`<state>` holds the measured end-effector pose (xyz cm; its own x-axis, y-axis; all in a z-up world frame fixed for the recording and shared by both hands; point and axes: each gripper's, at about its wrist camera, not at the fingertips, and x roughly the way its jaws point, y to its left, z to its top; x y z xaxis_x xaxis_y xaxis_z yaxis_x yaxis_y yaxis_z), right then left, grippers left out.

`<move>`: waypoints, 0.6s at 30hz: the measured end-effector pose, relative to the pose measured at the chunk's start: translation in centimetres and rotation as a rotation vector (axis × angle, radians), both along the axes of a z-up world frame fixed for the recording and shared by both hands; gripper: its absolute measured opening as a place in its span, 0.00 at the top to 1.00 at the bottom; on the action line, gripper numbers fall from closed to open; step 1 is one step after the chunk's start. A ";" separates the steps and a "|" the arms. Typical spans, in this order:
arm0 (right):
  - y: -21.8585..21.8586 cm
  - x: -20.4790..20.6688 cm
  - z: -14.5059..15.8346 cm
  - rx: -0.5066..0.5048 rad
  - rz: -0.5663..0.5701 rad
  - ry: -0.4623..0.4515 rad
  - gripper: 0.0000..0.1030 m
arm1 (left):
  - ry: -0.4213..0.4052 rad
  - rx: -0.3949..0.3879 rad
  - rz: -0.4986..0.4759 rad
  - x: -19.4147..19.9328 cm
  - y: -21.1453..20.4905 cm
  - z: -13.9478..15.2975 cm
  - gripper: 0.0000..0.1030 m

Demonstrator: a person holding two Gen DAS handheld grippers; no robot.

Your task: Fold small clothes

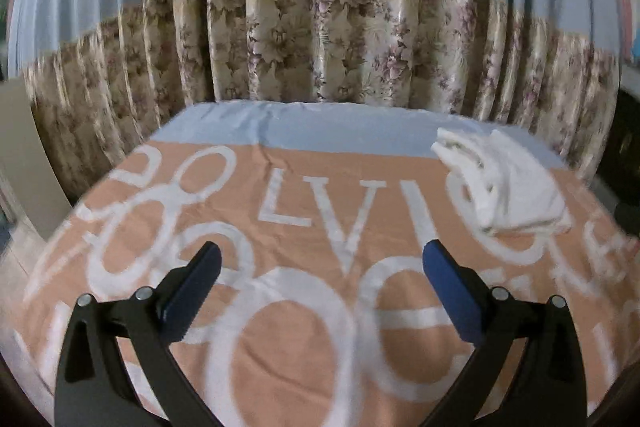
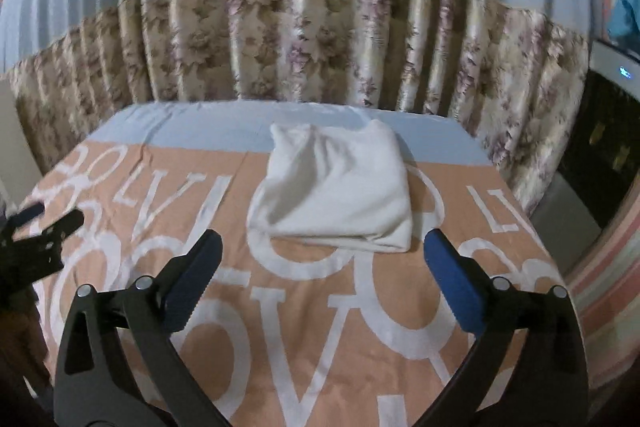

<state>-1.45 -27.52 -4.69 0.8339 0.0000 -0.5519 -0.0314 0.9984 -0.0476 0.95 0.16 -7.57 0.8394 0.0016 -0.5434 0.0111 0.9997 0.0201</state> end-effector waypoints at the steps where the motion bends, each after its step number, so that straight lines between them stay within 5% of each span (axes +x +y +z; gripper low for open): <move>1: 0.2 -0.1 -0.2 -0.010 -0.001 0.004 0.03 | 0.000 0.018 0.008 -0.1 0.2 0.0 0.02; 18: 0.9 -0.1 -1.7 0.071 -0.030 0.005 0.03 | 0.011 -0.043 0.012 -1.5 0.7 0.3 0.02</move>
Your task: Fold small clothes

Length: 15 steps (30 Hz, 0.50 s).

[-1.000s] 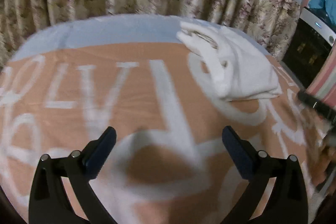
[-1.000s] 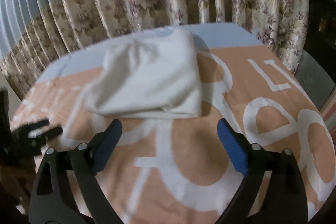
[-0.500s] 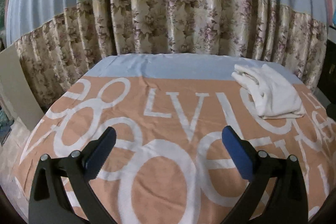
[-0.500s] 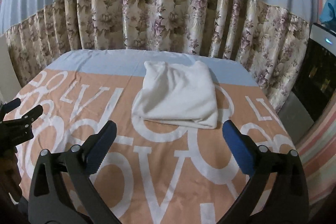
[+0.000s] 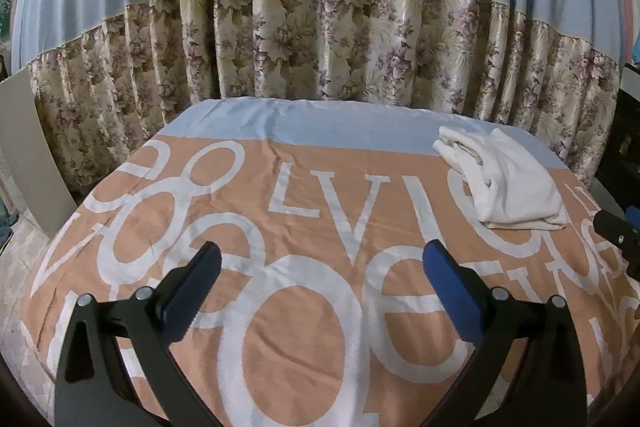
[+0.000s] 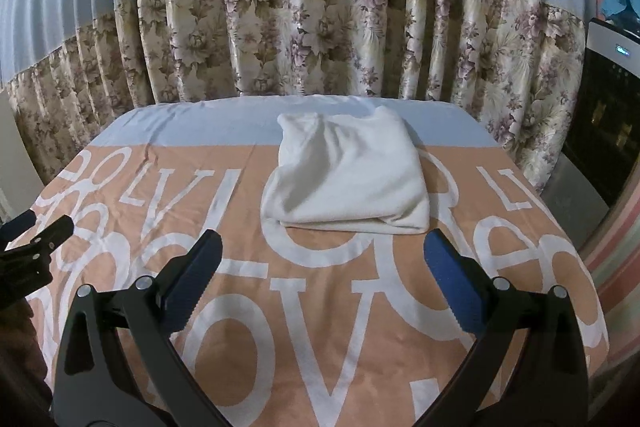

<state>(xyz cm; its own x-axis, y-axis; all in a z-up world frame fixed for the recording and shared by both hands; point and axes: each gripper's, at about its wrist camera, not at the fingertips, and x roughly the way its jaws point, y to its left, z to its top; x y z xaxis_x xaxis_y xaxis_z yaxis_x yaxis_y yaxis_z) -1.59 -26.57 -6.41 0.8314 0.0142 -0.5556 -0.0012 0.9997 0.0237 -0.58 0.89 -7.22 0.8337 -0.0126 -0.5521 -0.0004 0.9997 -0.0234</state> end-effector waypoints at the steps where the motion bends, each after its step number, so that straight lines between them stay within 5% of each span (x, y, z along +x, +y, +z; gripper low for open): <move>1: 0.1 0.0 -0.2 0.006 0.000 0.001 0.03 | 0.001 0.001 -0.005 0.0 -0.2 0.0 0.02; 15: 0.1 -0.1 -0.8 0.037 0.005 -0.004 0.03 | -0.013 0.010 -0.035 -0.1 -0.8 0.3 0.02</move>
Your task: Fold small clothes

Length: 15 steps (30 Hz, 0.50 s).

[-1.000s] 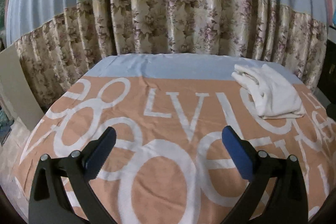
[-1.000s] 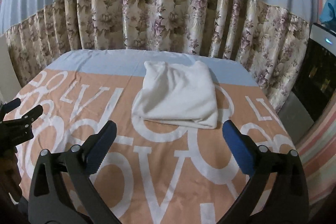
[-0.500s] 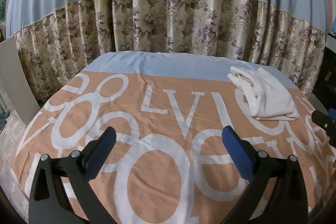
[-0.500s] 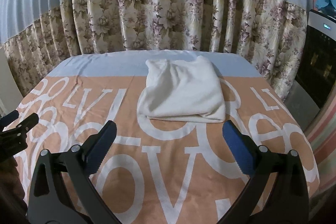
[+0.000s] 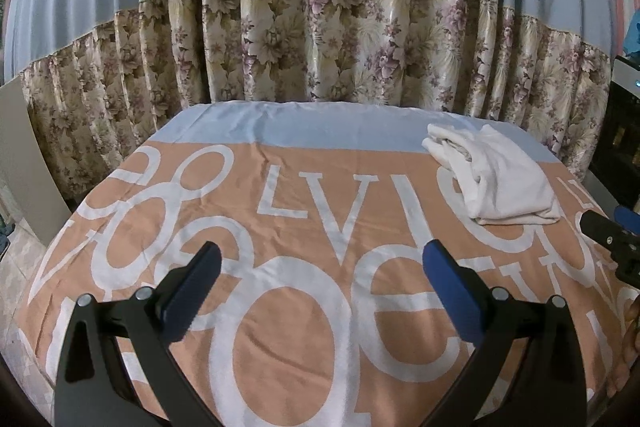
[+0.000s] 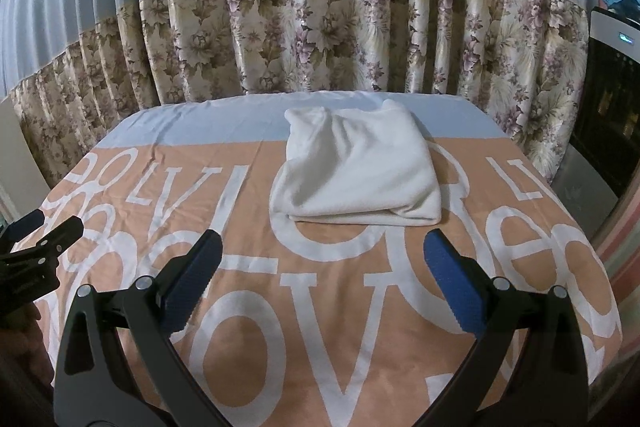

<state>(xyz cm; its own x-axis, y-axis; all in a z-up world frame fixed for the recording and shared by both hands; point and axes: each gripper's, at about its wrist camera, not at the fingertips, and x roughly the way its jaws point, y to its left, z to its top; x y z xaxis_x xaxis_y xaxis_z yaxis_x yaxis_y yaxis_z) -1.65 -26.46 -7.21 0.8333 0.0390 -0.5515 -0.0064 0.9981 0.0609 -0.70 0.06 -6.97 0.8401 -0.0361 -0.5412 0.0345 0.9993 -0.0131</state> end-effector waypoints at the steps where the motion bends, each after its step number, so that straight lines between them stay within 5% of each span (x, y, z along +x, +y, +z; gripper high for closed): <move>1: -0.1 0.0 0.0 0.002 -0.004 -0.003 0.03 | -0.005 0.005 -0.002 0.0 -0.1 0.0 0.02; 15: -0.1 0.1 -0.3 -0.006 0.010 -0.004 0.03 | -0.004 0.006 -0.011 0.1 -0.3 -0.1 0.02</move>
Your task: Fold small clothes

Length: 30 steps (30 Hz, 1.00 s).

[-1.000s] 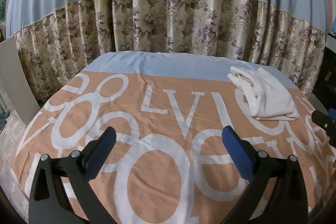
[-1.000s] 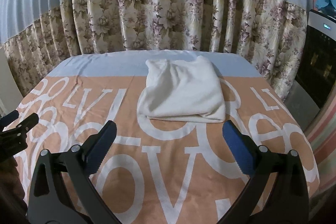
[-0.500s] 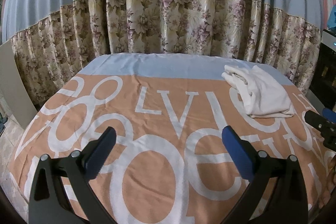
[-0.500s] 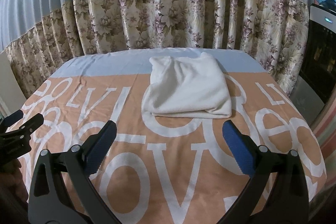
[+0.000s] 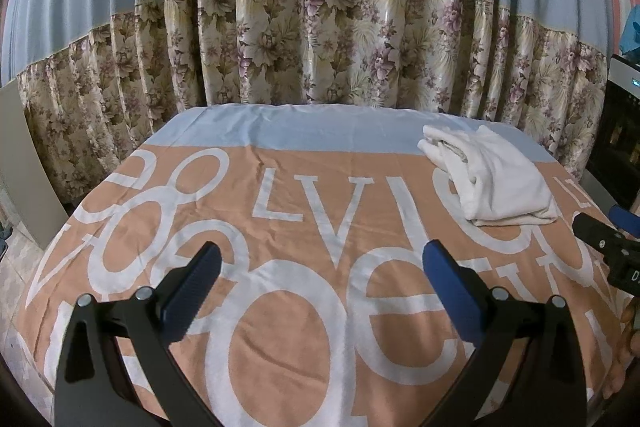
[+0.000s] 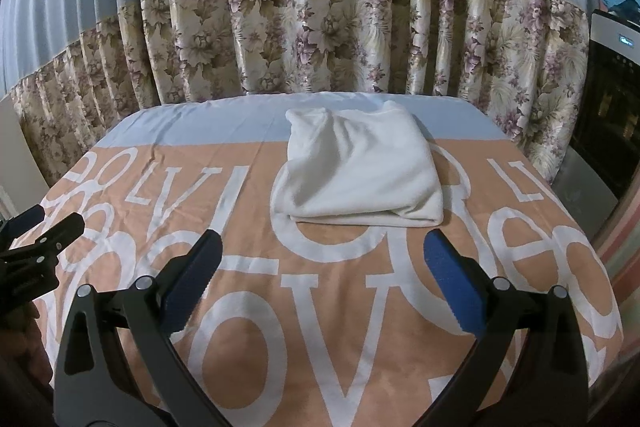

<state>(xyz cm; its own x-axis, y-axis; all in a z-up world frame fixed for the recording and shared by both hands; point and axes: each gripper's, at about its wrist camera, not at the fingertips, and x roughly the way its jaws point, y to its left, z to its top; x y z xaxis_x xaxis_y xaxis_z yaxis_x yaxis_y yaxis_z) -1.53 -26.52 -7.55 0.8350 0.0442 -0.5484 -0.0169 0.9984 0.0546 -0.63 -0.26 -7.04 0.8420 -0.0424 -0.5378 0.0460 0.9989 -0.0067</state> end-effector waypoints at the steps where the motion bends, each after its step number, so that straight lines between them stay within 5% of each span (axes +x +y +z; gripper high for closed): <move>1: 0.0 0.0 0.0 0.002 -0.001 0.001 0.03 | -0.002 0.001 0.001 0.0 0.0 0.0 0.02; 30: -0.1 0.1 0.3 0.013 -0.007 -0.004 0.03 | -0.010 -0.001 -0.021 0.8 -0.9 0.5 0.02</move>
